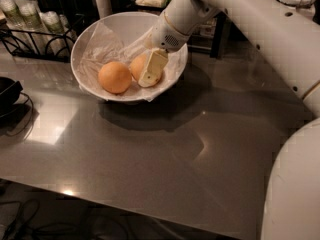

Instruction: Pick orange from white bowl

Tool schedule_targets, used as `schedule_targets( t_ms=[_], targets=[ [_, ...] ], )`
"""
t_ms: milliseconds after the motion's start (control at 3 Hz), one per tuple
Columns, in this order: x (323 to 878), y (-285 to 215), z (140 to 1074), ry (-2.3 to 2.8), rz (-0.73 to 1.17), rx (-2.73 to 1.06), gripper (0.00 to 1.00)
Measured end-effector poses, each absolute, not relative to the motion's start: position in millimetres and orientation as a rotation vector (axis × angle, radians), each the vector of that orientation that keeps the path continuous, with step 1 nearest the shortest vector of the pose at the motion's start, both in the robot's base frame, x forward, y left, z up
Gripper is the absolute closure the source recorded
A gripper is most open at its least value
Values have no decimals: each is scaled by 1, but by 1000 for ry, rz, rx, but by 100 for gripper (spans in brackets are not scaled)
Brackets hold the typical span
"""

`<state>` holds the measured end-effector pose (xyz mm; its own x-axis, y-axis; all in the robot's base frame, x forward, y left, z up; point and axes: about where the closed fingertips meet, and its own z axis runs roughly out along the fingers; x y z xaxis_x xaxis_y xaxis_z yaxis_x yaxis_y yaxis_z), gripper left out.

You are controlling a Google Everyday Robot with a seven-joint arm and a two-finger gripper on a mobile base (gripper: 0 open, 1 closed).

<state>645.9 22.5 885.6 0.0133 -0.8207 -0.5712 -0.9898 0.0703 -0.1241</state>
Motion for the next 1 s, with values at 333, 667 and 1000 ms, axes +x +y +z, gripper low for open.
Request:
schedule_targets(
  t_ms=[333,667,1000],
  targets=[
    [646,23,885,1848,438,-1796,16],
    [650,25,882,1836,431,-1808,21],
    [651,25,880,1832,427,-1813,22]
  ],
)
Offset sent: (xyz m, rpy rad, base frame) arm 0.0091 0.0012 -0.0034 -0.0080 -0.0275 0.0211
